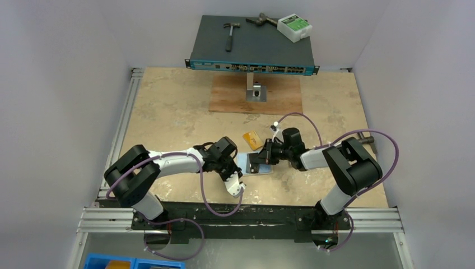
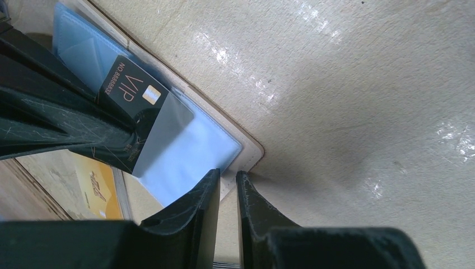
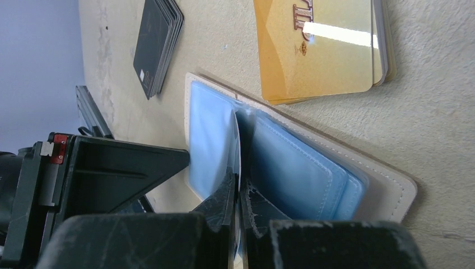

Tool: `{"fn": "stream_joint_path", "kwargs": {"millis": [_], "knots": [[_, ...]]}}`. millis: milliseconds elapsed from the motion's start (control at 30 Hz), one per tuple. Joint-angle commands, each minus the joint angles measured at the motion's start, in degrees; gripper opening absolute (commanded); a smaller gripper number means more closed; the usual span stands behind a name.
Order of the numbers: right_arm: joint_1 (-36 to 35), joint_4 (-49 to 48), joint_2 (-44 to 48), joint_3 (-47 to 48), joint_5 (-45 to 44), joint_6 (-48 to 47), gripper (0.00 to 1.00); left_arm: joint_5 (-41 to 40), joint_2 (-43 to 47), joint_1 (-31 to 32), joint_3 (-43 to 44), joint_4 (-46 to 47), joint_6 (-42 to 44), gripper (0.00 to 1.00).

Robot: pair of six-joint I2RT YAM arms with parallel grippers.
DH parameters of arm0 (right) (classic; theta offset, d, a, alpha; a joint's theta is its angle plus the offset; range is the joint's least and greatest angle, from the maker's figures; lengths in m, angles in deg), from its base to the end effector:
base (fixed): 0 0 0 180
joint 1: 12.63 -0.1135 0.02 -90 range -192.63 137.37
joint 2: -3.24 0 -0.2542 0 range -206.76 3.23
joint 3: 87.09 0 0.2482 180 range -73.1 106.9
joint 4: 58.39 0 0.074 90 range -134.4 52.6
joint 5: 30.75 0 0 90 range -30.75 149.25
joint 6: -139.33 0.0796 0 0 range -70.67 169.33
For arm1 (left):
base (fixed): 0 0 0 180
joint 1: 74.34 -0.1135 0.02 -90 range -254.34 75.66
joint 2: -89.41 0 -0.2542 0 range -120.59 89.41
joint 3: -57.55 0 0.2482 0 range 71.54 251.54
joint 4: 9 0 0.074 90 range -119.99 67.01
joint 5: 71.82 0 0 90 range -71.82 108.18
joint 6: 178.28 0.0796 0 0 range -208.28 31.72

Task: Put the credit cards into the card holder
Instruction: Insert the credit card into the card holder.

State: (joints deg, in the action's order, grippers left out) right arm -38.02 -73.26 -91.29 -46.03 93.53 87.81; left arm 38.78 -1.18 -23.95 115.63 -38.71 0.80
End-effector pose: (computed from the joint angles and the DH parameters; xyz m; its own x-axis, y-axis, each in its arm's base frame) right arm 0.2491 0.1679 0.0803 -0.9091 0.1376 -0.3931 -0.2379 0.6031 0.7614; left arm 0.1704 -0.2499 0.1029 0.8165 0.4813 -0.3187 0.5773 -0.6740 0.4610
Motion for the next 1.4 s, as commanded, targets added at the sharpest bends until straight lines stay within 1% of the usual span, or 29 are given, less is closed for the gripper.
{"fn": "stream_joint_path", "kwargs": {"millis": [0, 100, 167, 267, 300, 500, 533, 567, 900, 933, 1000, 1067, 1200, 1367], "knots": [[-0.3, 7.8, -2.2, 0.7, -2.8, -4.7, 0.00, 0.6, -2.9, 0.8, 0.5, 0.1, -0.5, 0.16], [-0.3, 9.1, -2.1, 1.1, -3.7, -5.0, 0.00, 0.6, -2.9, 0.9, 0.5, 0.2, -0.6, 0.16], [-0.3, 10.4, -1.7, 1.4, -4.4, -4.8, 0.08, 0.5, -2.8, 0.8, 0.5, 0.3, -0.7, 0.16], [-0.4, 12.8, 0.1, 1.4, -6.3, -4.5, 0.25, 0.4, -2.9, 0.9, 0.6, 0.2, -0.8, 0.16], [-0.4, 14.0, 0.9, 1.6, -7.1, -4.5, 0.29, 0.3, -3.0, 0.8, 0.6, 0.1, -0.8, 0.16], [-0.6, 21.6, 6.2, 3.7, -12.9, -5.2, 0.42, 0.4, -3.0, 0.8, 0.3, 0.3, -1.0, 0.14], [-0.8, 23.6, 6.7, 4.2, -14.0, -5.5, 0.46, 0.4, -3.0, 0.8, 0.2, 0.4, -1.0, 0.14], [-1.0, 24.6, 7.1, 4.6, -14.8, -5.6, 0.48, 0.3, -3.0, 0.8, 0.2, 0.5, -1.0, 0.14], [-7.5, 33.1, 7.4, 9.8, -23.5, -4.5, 0.49, 0.5, -2.9, 0.9, -0.1, 0.7, 0.2, 0.14], [-7.6, 33.9, 7.8, 10.1, -23.8, -4.4, 0.49, 0.4, -3.0, 0.9, 0.0, 0.3, 0.4, 0.12], [-8.1, 36.7, 9.8, 11.2, -25.8, -4.6, 0.51, 0.3, -3.1, 1.0, 0.3, -0.4, 0.8, 0.05], [-8.4, 39.2, 11.0, 12.3, -27.7, -5.0, 0.52, 0.3, -3.2, 0.9, 0.3, -0.6, 1.2, 0.02], [-8.7, 42.4, 11.1, 13.9, -30.8, -6.0, 0.52, 0.5, -3.1, 0.9, 0.0, -0.2, 1.6, 0.00], [-10.1, 41.1, 11.0, 13.8, -30.7, -5.5, 0.50, 0.6, -2.9, 0.9, -0.5, 0.0, 1.8, 0.00]]}}
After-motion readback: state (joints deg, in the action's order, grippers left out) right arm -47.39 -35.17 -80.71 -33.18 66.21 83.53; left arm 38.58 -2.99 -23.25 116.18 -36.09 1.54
